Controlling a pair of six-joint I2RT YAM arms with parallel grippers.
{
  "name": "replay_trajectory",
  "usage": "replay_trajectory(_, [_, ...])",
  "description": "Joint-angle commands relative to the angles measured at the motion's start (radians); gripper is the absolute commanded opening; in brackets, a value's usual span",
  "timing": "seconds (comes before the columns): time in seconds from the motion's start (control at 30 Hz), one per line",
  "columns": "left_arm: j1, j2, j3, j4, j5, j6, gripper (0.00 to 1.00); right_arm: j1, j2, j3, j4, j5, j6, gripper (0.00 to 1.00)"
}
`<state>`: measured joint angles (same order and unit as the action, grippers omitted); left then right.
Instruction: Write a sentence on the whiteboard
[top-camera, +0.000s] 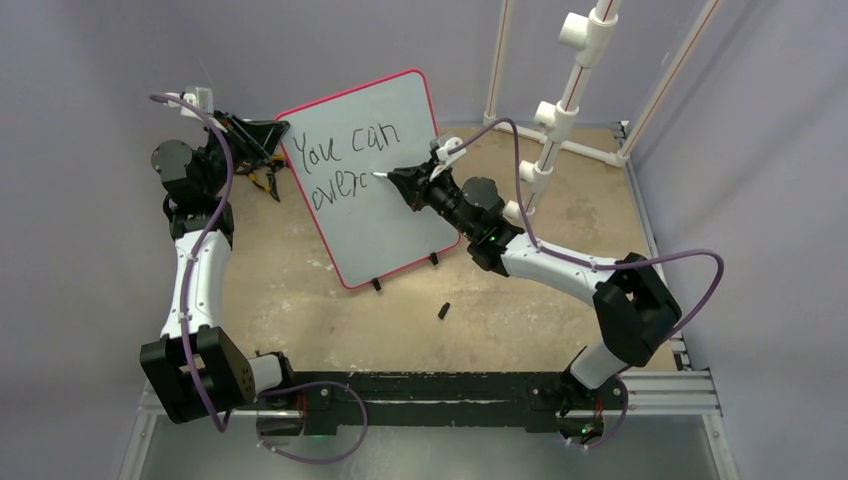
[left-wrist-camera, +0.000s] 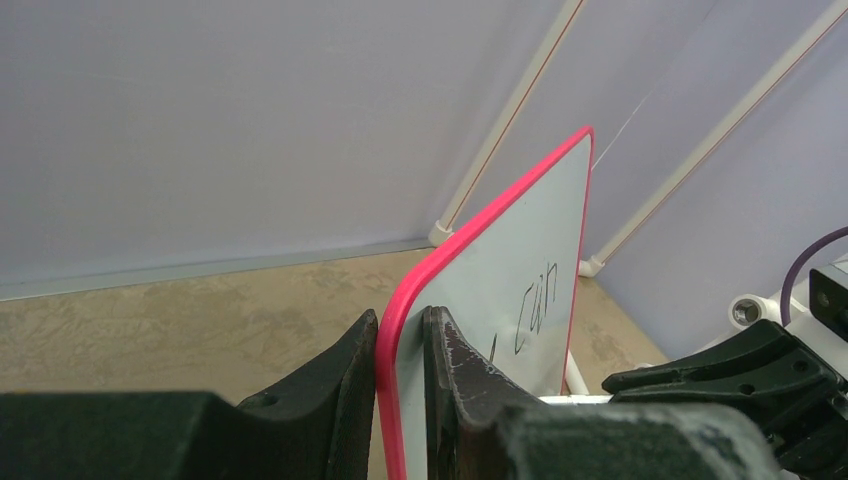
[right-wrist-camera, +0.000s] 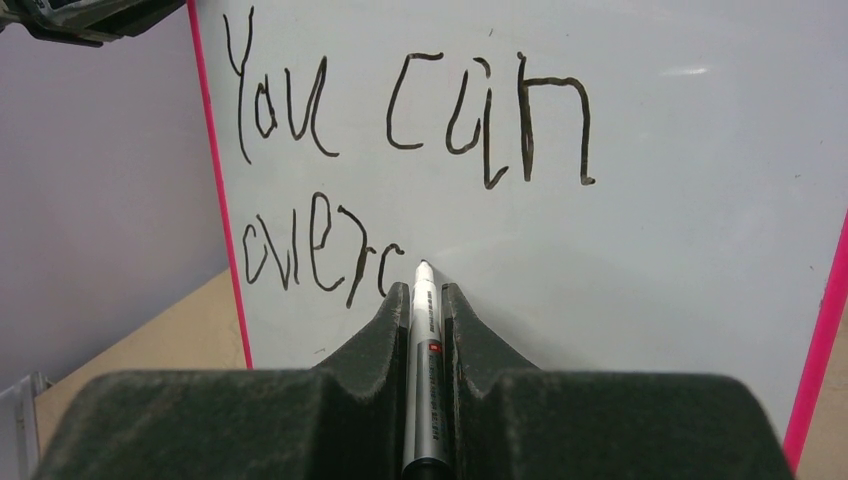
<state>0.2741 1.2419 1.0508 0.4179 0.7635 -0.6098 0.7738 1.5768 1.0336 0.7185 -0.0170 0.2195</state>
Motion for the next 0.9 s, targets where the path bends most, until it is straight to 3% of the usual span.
replay_trajectory(0.0, [0.004, 0.002, -0.009, 0.001, 0.016, -0.002, 0.17, -0.005, 0.014, 0.055, 0.027, -0.014, -0.022, 0.00])
replay_trajectory(0.43, [0.004, 0.001, -0.009, 0.001, 0.015, -0.002, 0.17, -0.001, 0.011, 0.001, 0.000, -0.074, -0.042, 0.00])
replay_trajectory(0.87, [0.004, 0.001, -0.010, 0.002, 0.015, -0.003, 0.16, -0.001, -0.037, -0.044, -0.019, 0.022, -0.029, 0.00])
